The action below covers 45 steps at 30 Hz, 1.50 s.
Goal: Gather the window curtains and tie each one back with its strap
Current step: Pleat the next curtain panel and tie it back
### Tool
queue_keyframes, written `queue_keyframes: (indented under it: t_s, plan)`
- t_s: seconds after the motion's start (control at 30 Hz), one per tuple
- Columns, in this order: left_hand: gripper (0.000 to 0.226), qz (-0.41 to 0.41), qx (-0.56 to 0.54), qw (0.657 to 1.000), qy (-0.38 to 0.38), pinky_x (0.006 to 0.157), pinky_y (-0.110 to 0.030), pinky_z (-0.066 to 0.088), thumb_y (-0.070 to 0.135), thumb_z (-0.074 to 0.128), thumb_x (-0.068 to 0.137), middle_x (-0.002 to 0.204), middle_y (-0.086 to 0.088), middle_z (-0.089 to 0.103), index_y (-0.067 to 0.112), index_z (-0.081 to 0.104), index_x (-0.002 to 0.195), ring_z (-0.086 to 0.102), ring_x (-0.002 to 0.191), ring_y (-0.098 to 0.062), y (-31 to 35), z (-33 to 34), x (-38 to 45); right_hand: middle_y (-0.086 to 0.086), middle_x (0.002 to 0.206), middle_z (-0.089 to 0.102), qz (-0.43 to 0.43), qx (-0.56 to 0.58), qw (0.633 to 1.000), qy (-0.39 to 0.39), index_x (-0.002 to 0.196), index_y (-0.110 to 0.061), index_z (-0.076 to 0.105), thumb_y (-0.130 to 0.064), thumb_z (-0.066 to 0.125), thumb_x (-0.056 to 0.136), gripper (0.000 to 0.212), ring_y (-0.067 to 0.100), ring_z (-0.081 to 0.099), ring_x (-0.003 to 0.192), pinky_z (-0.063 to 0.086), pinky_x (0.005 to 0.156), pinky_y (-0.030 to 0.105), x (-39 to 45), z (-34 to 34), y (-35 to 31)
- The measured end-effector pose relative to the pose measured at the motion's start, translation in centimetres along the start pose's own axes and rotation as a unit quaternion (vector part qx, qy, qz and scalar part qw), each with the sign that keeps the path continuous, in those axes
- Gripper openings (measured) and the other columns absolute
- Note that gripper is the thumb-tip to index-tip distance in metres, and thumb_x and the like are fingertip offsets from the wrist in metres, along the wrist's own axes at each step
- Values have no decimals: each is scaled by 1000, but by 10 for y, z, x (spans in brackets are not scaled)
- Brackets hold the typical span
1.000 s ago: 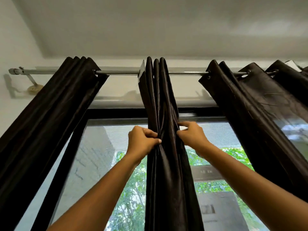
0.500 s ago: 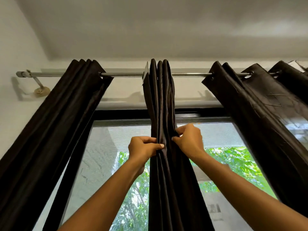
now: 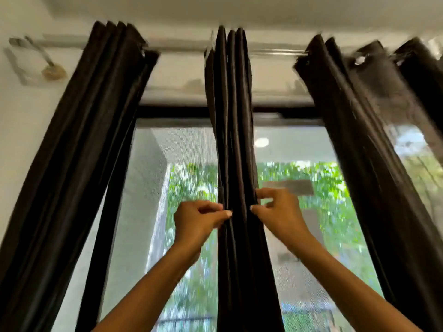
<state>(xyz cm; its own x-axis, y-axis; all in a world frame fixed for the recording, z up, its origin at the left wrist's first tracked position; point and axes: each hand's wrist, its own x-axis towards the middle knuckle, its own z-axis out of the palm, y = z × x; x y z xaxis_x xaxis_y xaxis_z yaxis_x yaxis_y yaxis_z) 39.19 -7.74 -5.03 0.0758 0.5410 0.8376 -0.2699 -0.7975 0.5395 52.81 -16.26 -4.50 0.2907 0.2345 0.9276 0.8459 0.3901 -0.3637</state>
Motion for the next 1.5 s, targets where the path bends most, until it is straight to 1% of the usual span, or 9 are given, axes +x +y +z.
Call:
queue_keyframes:
  t_s: [0.17,0.33,0.47,0.6,0.73,0.9,1.07,1.2,1.5]
  plan:
    - [16,-63,85,994,20,70,-27,57,4,84,64,75,-12,71,2,73,77,68,68,-18,-41,0,-95,5,92,74,16,-42,998,-35,100,-11,73,-16,68,82,20,21,68,82,54,80,38,-98,-5,11]
    - [27,-102,166,980,49,61,-3,45,18,86,64,77,-8,72,6,74,84,64,67,-11,-84,9,-169,-1,100,71,16,-58,993,-98,106,-16,71,-20,67,84,23,15,67,85,55,76,34,-185,-11,31]
    - [27,-133,166,972,94,57,0,41,27,80,73,78,-6,70,5,73,88,65,72,-14,-90,14,-182,-4,95,68,29,-67,985,-156,105,-19,70,-23,65,87,19,12,64,80,54,72,36,-222,-21,47]
    - [32,-86,185,967,151,61,-9,41,34,77,76,81,-3,65,8,67,92,60,72,-14,-77,15,-171,-9,91,68,64,-47,982,-172,104,-19,71,-21,65,87,18,1,59,73,50,68,18,-237,-32,58]
    - [31,-36,245,958,141,74,-32,49,28,79,75,89,-10,62,10,64,96,60,79,-24,-72,8,-144,-12,83,64,74,-24,980,-181,105,-19,71,-20,64,89,18,0,58,72,43,64,10,-240,-31,54]
    - [44,-37,330,928,167,82,-32,41,23,79,75,110,-13,58,6,58,109,54,102,-28,-74,-15,-111,-12,87,68,67,-8,983,-169,102,-21,72,-21,64,89,15,3,62,75,52,71,20,-233,-14,46]
    - [43,-99,340,931,86,75,-34,53,39,85,64,88,-10,71,6,70,88,66,86,-26,-96,-35,-96,-11,85,69,64,-14,986,-151,101,-24,72,-23,65,89,14,6,63,74,55,69,32,-223,17,35]
    - [47,-112,356,926,63,74,-36,55,51,83,61,90,-8,71,12,69,84,66,87,-25,-116,-32,-90,-11,88,69,67,-44,988,-136,102,-25,72,-25,63,89,15,6,63,76,56,70,33,-214,43,30]
    - [13,-73,320,945,6,66,-23,45,6,77,71,84,-13,72,4,74,84,67,82,-23,-131,-41,-74,-9,85,70,77,-73,989,-104,104,-21,71,-24,64,89,16,7,64,74,56,70,30,-211,71,40]
